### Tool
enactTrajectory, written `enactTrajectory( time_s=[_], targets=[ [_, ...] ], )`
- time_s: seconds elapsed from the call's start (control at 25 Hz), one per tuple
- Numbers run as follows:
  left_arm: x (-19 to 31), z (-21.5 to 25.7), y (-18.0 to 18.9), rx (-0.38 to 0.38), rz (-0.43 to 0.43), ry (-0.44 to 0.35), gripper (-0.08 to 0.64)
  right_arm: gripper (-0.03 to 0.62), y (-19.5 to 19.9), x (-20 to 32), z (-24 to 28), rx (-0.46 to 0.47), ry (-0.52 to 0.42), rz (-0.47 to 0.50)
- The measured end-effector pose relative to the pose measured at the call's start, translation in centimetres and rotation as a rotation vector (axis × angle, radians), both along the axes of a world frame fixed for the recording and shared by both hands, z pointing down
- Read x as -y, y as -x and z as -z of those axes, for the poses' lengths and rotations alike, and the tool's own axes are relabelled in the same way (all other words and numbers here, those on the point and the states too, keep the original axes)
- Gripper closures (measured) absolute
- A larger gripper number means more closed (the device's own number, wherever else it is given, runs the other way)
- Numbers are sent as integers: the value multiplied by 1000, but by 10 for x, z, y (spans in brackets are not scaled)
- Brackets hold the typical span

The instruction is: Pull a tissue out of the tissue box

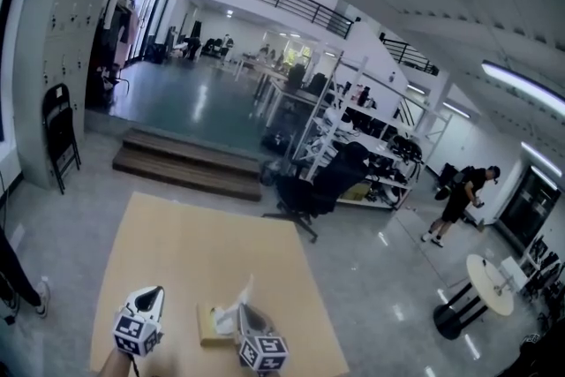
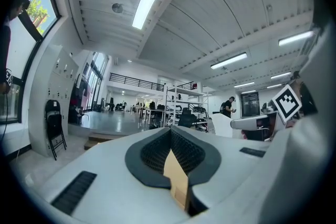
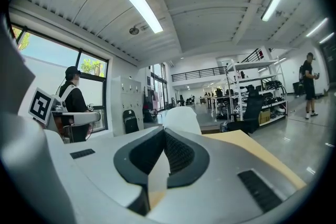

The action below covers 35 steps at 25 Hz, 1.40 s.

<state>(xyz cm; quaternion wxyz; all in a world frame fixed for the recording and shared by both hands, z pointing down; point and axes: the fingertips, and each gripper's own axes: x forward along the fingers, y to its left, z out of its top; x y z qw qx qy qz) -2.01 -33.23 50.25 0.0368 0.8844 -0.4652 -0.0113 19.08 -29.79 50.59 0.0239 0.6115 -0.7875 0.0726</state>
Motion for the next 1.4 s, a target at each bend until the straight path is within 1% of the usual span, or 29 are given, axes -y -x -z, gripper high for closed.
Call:
enactTrajectory(
  time_s=[0.2, 0.56, 0.84, 1.4],
  targets=[
    [-2, -1, -4, 2, 1, -6, 554, 580, -6, -4, -2, 3, -5, -2],
    [-2, -3, -5, -1, 2, -3, 554, 580, -3, -5, 3, 6, -27, 6],
    [2, -5, -1, 2, -2, -3, 554, 580, 4, -1, 1, 3, -25, 11],
    [6, -4, -1, 1, -7, -1, 554, 580, 4, 2, 3, -3, -25, 4]
  ],
)
